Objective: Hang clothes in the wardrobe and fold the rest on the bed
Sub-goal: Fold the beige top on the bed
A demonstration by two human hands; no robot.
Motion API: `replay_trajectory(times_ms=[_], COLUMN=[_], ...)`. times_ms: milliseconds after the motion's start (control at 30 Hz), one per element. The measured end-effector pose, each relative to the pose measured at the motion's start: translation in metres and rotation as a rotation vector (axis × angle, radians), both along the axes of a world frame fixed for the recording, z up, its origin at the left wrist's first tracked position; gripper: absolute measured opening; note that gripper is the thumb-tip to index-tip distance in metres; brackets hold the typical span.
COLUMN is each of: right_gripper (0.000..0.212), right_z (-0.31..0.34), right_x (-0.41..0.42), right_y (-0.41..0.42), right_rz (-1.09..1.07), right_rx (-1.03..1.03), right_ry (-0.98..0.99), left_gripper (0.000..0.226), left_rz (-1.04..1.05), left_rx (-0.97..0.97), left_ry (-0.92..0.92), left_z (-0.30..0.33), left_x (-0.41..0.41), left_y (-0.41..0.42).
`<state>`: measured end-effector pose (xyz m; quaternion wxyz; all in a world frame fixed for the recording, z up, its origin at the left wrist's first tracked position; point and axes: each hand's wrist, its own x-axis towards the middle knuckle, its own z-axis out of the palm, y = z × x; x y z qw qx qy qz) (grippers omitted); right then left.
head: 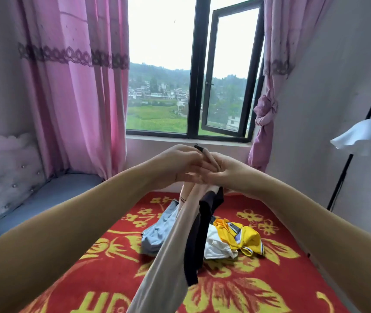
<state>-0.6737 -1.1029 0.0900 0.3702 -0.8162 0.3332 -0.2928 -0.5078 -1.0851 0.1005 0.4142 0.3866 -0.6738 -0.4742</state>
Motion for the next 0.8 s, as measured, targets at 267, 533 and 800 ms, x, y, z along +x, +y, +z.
replay_trajectory(times_ms=[267,533,800], right_gripper=[0.032,0.017,0.031], right_z=[0.033,0.034,0.016], right_x=[-0.019,-0.053,-0.06], right_y=[0.004,-0.009,-0.014], right_rz=[0.112,-0.22,-0.291], right_rx=[0.024,-0.188,-0.301], right_ry=[-0.004,0.396,-0.065], left_gripper=[0.04,0.026,0.035], left_rz=[0.059,0.118,0.242], left_rx=[-0.326,-0.589,-0.748], left_ry=[-0.431,-0.714,-0.776], left_z=[-0.004,0.015,0.031], left_x=[0.028,0.026,0.02], left_y=[-0.016,-0.021,-0.022])
